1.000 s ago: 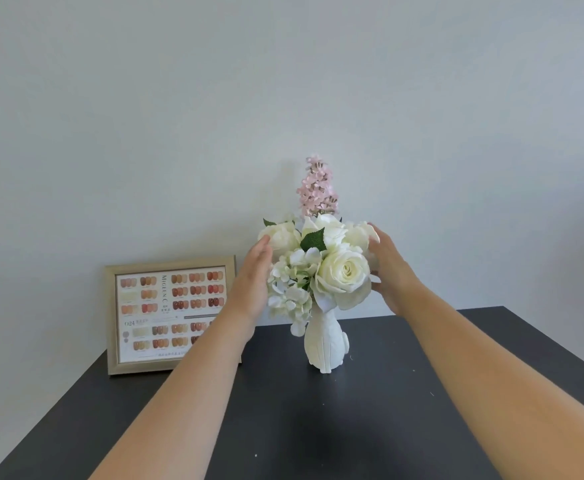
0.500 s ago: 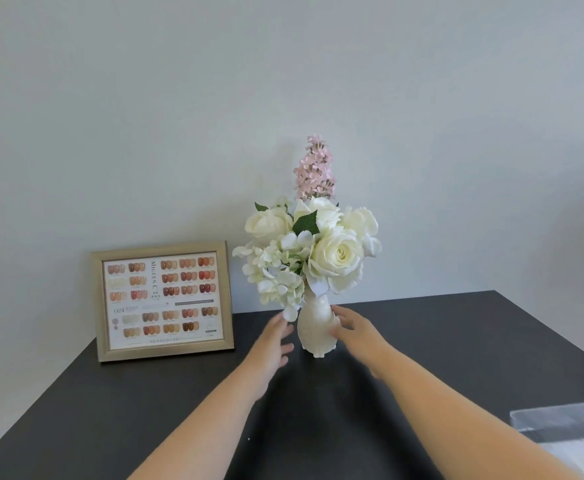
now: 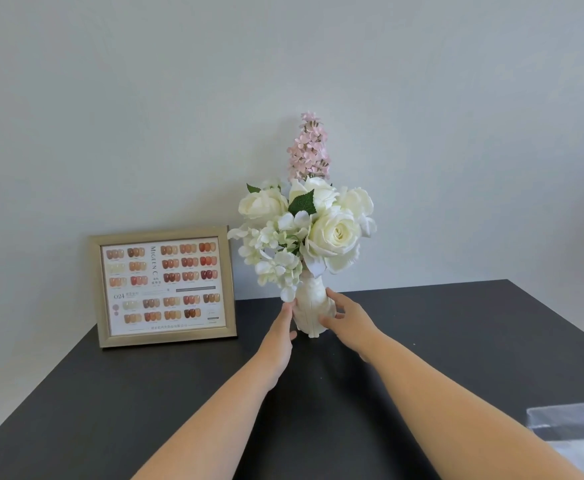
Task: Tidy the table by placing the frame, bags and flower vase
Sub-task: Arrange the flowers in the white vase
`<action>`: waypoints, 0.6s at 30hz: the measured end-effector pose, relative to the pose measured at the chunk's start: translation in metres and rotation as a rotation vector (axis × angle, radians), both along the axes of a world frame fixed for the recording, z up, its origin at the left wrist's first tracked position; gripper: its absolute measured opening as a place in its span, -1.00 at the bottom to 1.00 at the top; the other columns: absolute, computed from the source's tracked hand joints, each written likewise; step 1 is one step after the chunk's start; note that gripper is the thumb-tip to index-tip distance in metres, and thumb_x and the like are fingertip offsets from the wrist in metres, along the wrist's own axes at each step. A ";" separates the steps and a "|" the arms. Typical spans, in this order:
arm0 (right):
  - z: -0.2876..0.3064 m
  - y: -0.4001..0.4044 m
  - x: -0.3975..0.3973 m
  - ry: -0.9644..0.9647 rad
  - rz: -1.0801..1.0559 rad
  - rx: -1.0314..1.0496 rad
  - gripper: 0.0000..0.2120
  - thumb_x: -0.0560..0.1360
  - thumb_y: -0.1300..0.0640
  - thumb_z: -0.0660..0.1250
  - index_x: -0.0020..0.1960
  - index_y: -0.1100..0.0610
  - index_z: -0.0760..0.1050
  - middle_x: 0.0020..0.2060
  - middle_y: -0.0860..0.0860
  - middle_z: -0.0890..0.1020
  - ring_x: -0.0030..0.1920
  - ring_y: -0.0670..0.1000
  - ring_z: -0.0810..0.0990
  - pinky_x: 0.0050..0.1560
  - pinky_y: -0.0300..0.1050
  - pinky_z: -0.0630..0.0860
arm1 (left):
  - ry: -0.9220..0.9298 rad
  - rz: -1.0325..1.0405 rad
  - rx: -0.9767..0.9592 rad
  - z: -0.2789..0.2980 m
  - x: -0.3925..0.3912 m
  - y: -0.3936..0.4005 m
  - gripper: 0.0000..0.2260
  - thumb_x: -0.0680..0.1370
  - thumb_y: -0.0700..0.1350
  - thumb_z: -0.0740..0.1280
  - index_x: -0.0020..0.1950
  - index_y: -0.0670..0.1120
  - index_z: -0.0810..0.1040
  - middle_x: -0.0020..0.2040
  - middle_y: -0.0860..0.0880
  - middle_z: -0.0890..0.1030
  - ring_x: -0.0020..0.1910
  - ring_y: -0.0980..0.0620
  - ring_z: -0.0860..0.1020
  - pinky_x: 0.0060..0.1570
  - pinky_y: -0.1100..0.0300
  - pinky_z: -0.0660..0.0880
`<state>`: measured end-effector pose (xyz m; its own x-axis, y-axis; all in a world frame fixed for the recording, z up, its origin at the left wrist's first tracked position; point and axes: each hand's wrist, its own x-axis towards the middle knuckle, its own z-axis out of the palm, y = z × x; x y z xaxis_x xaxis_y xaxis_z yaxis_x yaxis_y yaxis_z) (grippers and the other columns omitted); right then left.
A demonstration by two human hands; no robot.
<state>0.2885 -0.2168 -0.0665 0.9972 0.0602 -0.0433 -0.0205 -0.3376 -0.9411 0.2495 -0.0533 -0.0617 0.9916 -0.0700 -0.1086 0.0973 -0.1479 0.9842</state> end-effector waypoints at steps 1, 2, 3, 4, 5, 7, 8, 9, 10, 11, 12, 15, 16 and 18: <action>0.000 0.001 0.002 0.005 0.007 -0.006 -0.31 0.48 0.14 0.37 0.51 -0.16 0.18 0.40 -0.01 0.41 0.15 -0.07 0.52 -0.20 -0.34 0.40 | 0.003 0.004 -0.003 0.000 0.002 0.001 -0.47 0.60 0.32 -0.12 0.55 0.24 0.15 0.56 0.07 0.22 0.44 -0.08 0.33 0.48 -0.14 0.12; 0.000 0.003 0.004 0.006 0.014 -0.013 -0.30 0.47 0.15 0.37 0.51 -0.17 0.17 0.41 -0.01 0.41 0.11 -0.09 0.53 -0.23 -0.35 0.39 | 0.003 0.007 0.003 0.001 0.003 0.002 -0.46 0.60 0.32 -0.13 0.56 0.23 0.14 0.56 0.07 0.22 0.45 -0.08 0.33 0.48 -0.15 0.11; 0.000 0.004 0.006 0.004 0.019 -0.017 -0.29 0.47 0.15 0.36 0.51 -0.17 0.17 0.41 -0.01 0.41 0.09 -0.09 0.52 -0.24 -0.35 0.38 | 0.001 0.009 0.015 0.001 0.004 0.002 -0.46 0.59 0.32 -0.14 0.56 0.22 0.14 0.57 0.07 0.21 0.45 -0.08 0.33 0.48 -0.16 0.11; 0.000 0.005 0.008 0.003 0.021 -0.022 -0.29 0.46 0.16 0.36 0.51 -0.16 0.17 0.41 -0.01 0.41 0.11 -0.07 0.52 -0.23 -0.36 0.38 | -0.001 0.011 0.026 0.002 0.005 0.002 -0.46 0.60 0.32 -0.14 0.56 0.22 0.13 0.57 0.06 0.21 0.45 -0.08 0.32 0.48 -0.16 0.11; 0.000 0.005 0.010 0.002 0.021 -0.024 -0.29 0.46 0.16 0.36 0.52 -0.16 0.16 0.41 0.00 0.41 0.13 -0.06 0.52 -0.23 -0.36 0.38 | 0.000 0.011 0.033 0.003 0.007 0.002 -0.46 0.60 0.31 -0.14 0.56 0.22 0.13 0.57 0.06 0.20 0.45 -0.08 0.32 0.48 -0.16 0.11; -0.001 0.005 0.012 0.002 0.023 -0.033 -0.28 0.45 0.16 0.36 0.52 -0.16 0.16 0.41 0.01 0.40 0.18 -0.03 0.51 -0.19 -0.35 0.38 | 0.011 0.014 0.040 0.003 0.009 0.001 -0.46 0.61 0.30 -0.13 0.57 0.21 0.11 0.57 0.05 0.20 0.46 -0.08 0.31 0.48 -0.15 0.11; -0.001 0.005 0.012 0.003 0.024 -0.039 -0.28 0.45 0.16 0.35 0.52 -0.16 0.16 0.42 0.01 0.40 0.21 -0.02 0.51 -0.15 -0.33 0.39 | 0.016 0.015 0.046 0.003 0.010 0.002 -0.46 0.61 0.31 -0.13 0.57 0.20 0.10 0.58 0.05 0.19 0.46 -0.07 0.31 0.48 -0.15 0.11; -0.001 0.005 0.013 0.002 0.024 -0.044 -0.27 0.44 0.16 0.34 0.52 -0.16 0.15 0.42 0.01 0.40 0.23 0.00 0.50 -0.09 -0.30 0.41 | 0.014 0.012 0.055 0.002 0.010 0.002 -0.46 0.61 0.31 -0.13 0.57 0.20 0.10 0.58 0.05 0.19 0.46 -0.07 0.31 0.48 -0.15 0.11; -0.002 0.005 0.012 0.003 0.023 -0.050 -0.27 0.44 0.16 0.34 0.52 -0.16 0.15 0.42 0.01 0.40 0.25 0.01 0.49 -0.02 -0.25 0.41 | 0.012 0.005 0.064 0.003 0.009 0.002 -0.45 0.60 0.32 -0.14 0.57 0.21 0.10 0.58 0.05 0.20 0.46 -0.07 0.31 0.48 -0.14 0.11; -0.003 0.005 0.012 0.004 0.020 -0.052 -0.26 0.43 0.16 0.34 0.52 -0.17 0.14 0.41 0.01 0.41 0.25 0.01 0.50 0.03 -0.21 0.41 | 0.007 0.001 0.067 0.003 0.009 0.003 -0.45 0.60 0.32 -0.14 0.57 0.22 0.10 0.57 0.05 0.20 0.46 -0.07 0.31 0.48 -0.14 0.11; -0.004 0.005 0.011 0.009 0.018 -0.054 -0.26 0.43 0.15 0.34 0.52 -0.17 0.14 0.40 0.00 0.42 0.23 0.00 0.51 0.06 -0.19 0.41 | 0.006 -0.007 0.069 0.001 0.009 0.003 -0.45 0.60 0.32 -0.15 0.57 0.23 0.10 0.57 0.06 0.20 0.46 -0.07 0.31 0.49 -0.14 0.10; -0.008 0.005 0.010 0.007 0.011 -0.053 -0.26 0.44 0.12 0.37 0.52 -0.19 0.14 0.35 -0.04 0.46 0.19 -0.02 0.52 0.11 -0.15 0.43 | -0.003 -0.020 0.069 -0.002 0.008 0.003 -0.48 0.61 0.30 -0.17 0.57 0.24 0.09 0.58 0.07 0.18 0.47 -0.06 0.28 0.49 -0.10 0.08; -0.008 0.006 0.008 0.004 0.013 -0.052 -0.25 0.44 0.11 0.38 0.52 -0.19 0.12 0.34 -0.05 0.46 0.18 -0.03 0.52 0.10 -0.16 0.43 | -0.010 -0.022 0.071 -0.003 0.006 0.002 -0.48 0.61 0.30 -0.17 0.57 0.25 0.08 0.58 0.07 0.17 0.48 -0.05 0.27 0.49 -0.07 0.08; -0.011 0.008 0.005 -0.005 0.023 -0.059 -0.21 0.43 0.10 0.40 0.53 -0.20 0.07 0.33 -0.06 0.46 0.13 -0.07 0.51 0.05 -0.19 0.40 | -0.009 -0.027 0.075 -0.005 0.004 0.001 -0.48 0.62 0.30 -0.16 0.57 0.24 0.06 0.58 0.07 0.17 0.49 -0.03 0.25 0.46 -0.02 0.07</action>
